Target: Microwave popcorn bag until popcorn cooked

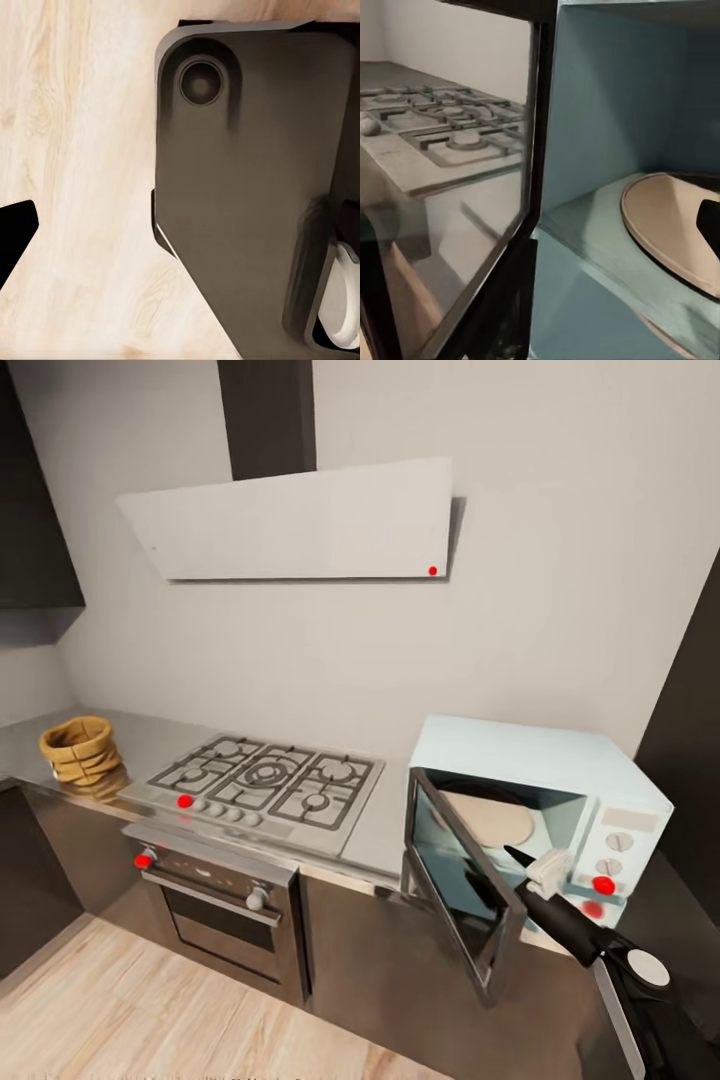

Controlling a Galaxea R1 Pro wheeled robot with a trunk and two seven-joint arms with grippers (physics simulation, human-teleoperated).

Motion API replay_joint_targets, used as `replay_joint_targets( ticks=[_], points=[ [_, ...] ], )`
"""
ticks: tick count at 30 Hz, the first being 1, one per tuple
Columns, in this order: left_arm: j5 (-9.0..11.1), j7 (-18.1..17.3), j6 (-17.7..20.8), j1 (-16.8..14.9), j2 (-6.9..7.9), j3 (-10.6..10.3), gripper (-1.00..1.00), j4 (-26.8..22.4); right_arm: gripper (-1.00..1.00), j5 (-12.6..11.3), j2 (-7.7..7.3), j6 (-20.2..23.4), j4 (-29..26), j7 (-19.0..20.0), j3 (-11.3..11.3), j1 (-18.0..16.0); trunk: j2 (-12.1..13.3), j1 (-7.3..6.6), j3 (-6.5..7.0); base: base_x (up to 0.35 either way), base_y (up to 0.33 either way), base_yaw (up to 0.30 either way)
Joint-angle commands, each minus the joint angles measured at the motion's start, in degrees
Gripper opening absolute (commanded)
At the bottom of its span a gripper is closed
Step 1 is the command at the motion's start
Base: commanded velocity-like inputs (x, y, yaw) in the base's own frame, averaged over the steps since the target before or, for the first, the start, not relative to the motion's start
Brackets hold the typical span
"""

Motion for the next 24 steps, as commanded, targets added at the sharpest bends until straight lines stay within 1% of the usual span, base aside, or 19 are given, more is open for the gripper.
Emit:
replay_joint_targets(
  ticks=[1,3,6,9,15,21,24],
  points=[
    [0.0,0.2,-0.1,0.0,-0.06,0.1,1.00,0.0,1.00,0.0,0.00,-0.2,0.0,0.0,-0.1,0.0,-0.1,0.01,-0.08,-0.007,0.000,0.243],
    [0.0,0.2,-0.1,0.0,-0.12,0.1,1.00,0.0,1.00,0.0,0.00,-0.2,0.0,-0.8,-0.1,0.0,-0.1,0.01,-0.08,-0.062,0.000,0.243],
    [0.0,0.2,-0.1,0.0,-0.15,0.1,1.00,0.0,1.00,0.0,0.02,-0.2,0.0,-1.2,-0.1,0.0,-0.1,0.01,-0.08,-0.213,0.000,0.243],
    [0.0,0.2,-0.1,0.0,-0.14,0.1,1.00,0.0,1.00,0.0,0.02,-0.2,0.0,-1.3,-0.1,0.0,-0.1,0.01,-0.08,-0.192,0.000,0.243],
    [0.0,0.2,-0.1,0.0,-0.16,0.1,1.00,0.0,1.00,0.0,0.03,-0.2,0.0,-1.3,-0.1,0.0,-0.1,0.01,-0.08,-0.047,0.000,0.243],
    [0.0,0.2,-0.1,0.0,-0.15,0.1,1.00,0.0,1.00,0.0,0.08,-0.2,0.0,-1.4,-0.1,0.0,-0.1,0.01,-0.08,-0.216,0.000,0.243],
    [0.0,0.2,-0.1,0.0,-0.16,0.1,1.00,0.0,1.00,0.0,0.06,-0.2,0.0,-1.3,-0.1,0.0,-0.1,0.01,-0.08,-0.046,0.000,0.243]
  ],
)
